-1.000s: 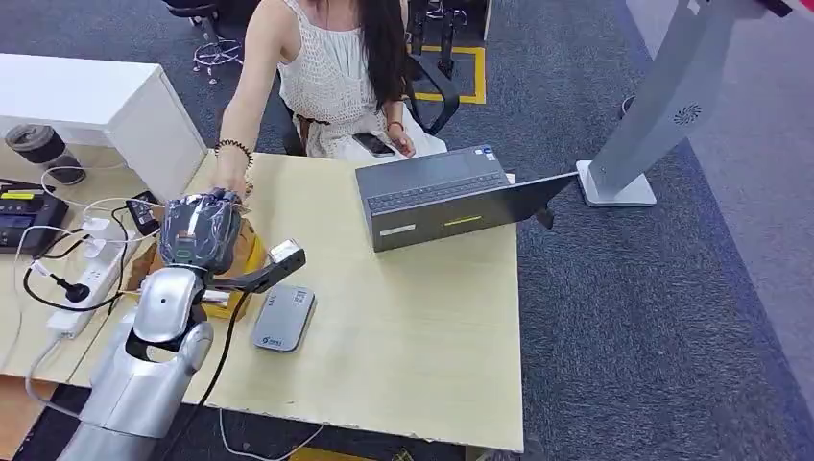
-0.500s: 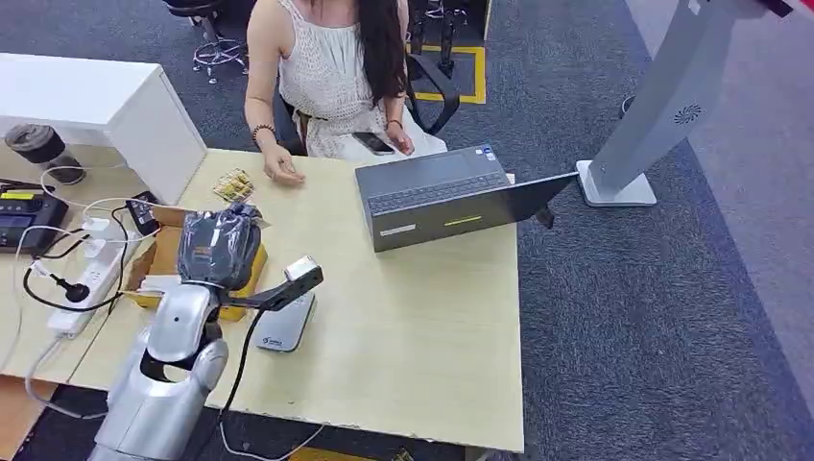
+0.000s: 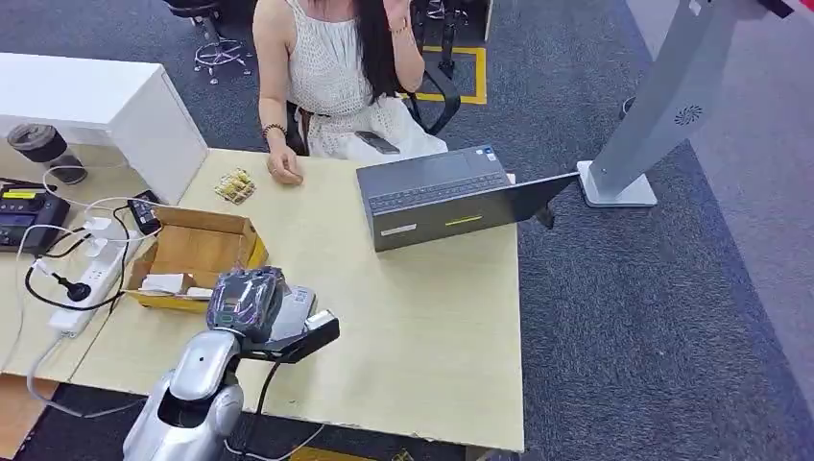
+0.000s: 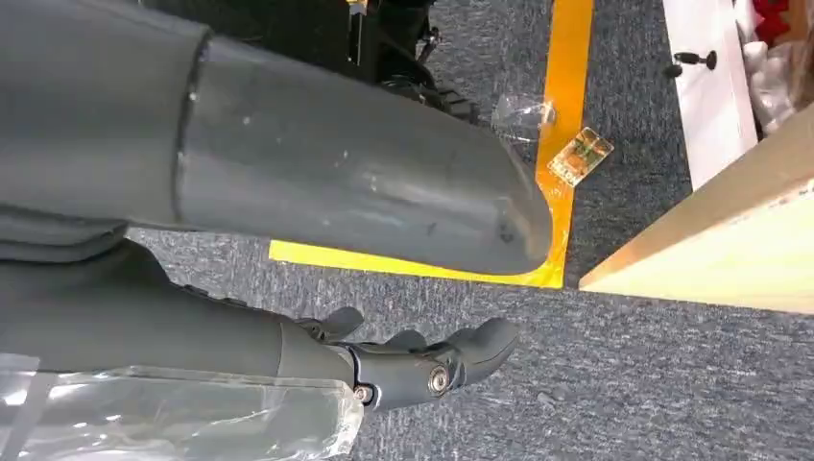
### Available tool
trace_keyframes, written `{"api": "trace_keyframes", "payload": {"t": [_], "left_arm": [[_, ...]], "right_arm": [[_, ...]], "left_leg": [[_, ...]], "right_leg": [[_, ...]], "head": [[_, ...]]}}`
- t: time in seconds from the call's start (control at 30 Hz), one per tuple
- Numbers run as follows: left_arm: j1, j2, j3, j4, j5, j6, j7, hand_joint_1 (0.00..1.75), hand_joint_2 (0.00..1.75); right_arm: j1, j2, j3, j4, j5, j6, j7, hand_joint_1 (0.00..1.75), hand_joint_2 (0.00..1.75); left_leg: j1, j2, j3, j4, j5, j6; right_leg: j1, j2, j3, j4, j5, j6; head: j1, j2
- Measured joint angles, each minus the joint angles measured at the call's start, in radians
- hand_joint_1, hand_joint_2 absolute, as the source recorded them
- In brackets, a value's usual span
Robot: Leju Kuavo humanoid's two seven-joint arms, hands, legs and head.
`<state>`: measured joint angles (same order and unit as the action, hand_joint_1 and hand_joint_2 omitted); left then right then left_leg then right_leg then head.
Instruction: Pass the card to the sensor for recognition and then transmit it.
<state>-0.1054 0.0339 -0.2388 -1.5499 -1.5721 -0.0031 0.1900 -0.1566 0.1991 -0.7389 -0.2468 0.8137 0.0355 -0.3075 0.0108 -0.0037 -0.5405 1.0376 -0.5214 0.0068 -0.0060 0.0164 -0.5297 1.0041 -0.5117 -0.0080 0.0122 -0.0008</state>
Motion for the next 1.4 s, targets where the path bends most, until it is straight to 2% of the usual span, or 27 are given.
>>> {"api": "trace_keyframes", "payload": {"t": [0.33,0.67,0.8,0.87,0.97,1.13,1.23,1.4], "left_arm": [[-0.001,-0.016,0.005,0.083,0.0,-0.013,0.026,1.75,1.75],[-0.007,-0.016,0.013,0.119,0.0,-0.017,0.04,1.75,1.75],[-0.02,-0.013,0.017,0.119,0.0,0.014,0.061,1.75,1.75],[-0.041,-0.002,0.017,0.104,0.0,0.047,0.09,1.75,1.75],[-0.086,0.02,0.015,0.066,0.0,0.063,0.127,1.75,1.75],[-0.188,0.09,-0.016,-0.002,0.0,0.061,0.175,1.75,1.75],[-0.243,0.136,-0.044,-0.015,0.0,0.057,0.196,1.75,1.75],[-0.303,0.186,-0.078,-0.019,0.0,0.034,0.218,1.75,1.75]], "right_arm": [[-0.001,0.0,0.0,0.0,0.015,0.001,0.01,0.0,0.0],[-0.002,0.0,0.0,0.0,0.017,0.002,0.013,0.0,0.0],[-0.002,0.001,0.0,0.0,0.018,0.002,0.014,0.0,0.0],[-0.002,0.001,0.0,0.0,0.019,0.003,0.014,0.0,0.0],[-0.002,0.003,0.0,0.0,0.025,0.004,0.014,0.0,0.0],[-0.002,0.007,0.0,0.0,0.037,0.018,0.013,0.0,0.0],[-0.002,0.009,0.0,0.0,0.047,0.02,0.014,0.0,0.0],[-0.003,0.011,0.0,0.0,0.054,0.02,0.019,0.0,0.0]], "left_leg": [[0.0,0.0,0.0,0.0,0.0,0.0],[0.0,0.0,0.0,0.0,0.0,0.0],[0.0,0.0,0.0,0.0,0.0,0.0],[0.0,0.0,0.0,0.0,0.0,0.0],[0.0,0.0,0.0,0.0,0.0,0.0],[0.0,-0.001,0.0,0.0,0.001,-0.001],[0.0,-0.001,0.0,0.0,0.001,-0.001],[0.0,-0.001,0.0,0.0,0.001,-0.001]], "right_leg": [[0.0,0.0,0.0,0.0,0.0,0.0],[0.0,0.0,0.0,0.0,0.0,0.0],[0.0,0.0,0.0,0.0,0.0,0.0],[0.0,0.0,0.0,0.0,0.0,0.0],[0.0,0.0,0.0,0.0,0.0,0.0],[0.0,-0.001,0.0,0.0,0.0,0.0],[0.0,0.0,0.0,0.001,0.0,0.0],[0.0,0.0,0.0,0.0,0.0,0.0]], "head": [[0.0,0.0],[0.0,0.0],[0.0,0.0],[0.0,0.0],[0.0,0.0],[0.0,0.0],[0.0,0.0],[0.0,0.0]]}}
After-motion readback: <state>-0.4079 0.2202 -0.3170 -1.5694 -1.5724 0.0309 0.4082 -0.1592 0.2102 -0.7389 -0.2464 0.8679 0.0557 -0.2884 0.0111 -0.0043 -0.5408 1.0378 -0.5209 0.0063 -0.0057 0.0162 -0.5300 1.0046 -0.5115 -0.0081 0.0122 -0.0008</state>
